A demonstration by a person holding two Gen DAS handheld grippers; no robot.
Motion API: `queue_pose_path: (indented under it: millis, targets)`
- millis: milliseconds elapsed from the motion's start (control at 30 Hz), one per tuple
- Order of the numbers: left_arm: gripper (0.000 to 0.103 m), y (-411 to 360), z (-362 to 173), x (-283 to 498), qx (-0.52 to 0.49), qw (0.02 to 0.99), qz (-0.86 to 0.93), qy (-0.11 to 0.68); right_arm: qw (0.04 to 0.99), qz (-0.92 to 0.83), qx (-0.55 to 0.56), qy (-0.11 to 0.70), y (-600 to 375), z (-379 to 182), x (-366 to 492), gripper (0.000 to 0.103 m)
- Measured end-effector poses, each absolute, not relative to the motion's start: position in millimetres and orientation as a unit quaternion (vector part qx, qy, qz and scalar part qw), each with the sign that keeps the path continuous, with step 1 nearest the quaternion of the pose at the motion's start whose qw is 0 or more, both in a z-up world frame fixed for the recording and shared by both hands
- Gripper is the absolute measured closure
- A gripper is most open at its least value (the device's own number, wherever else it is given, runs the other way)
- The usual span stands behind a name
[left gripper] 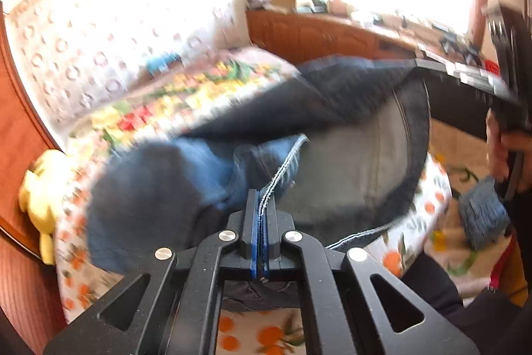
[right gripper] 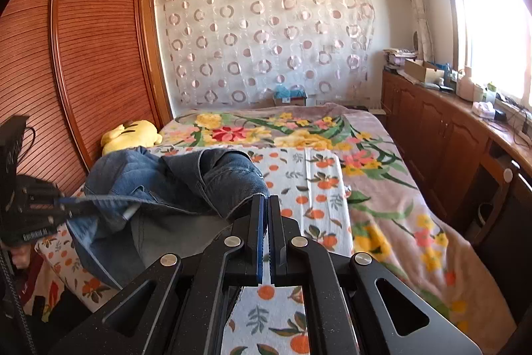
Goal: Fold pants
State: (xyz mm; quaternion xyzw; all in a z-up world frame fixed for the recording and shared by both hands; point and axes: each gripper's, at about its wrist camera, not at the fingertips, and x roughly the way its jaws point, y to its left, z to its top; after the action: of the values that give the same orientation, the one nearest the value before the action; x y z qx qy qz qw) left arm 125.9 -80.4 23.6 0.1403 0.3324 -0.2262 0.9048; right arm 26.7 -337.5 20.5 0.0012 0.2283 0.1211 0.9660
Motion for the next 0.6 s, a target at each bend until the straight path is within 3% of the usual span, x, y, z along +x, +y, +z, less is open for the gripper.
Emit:
queue_pose_path:
  millis: [300, 600]
  targets:
    - [0.101, -46, 162, 187, 0.155, 0.950, -0.158, 0.220, 0.978, 0.115, -0.016, 0.173, -351, 107, 77, 0.101]
    - [0.101, -77, 244, 269, 0.171, 0.959, -0.136, 0.180, 0.992, 0.067, -0.016, 0.103, -401, 194, 109, 0.103]
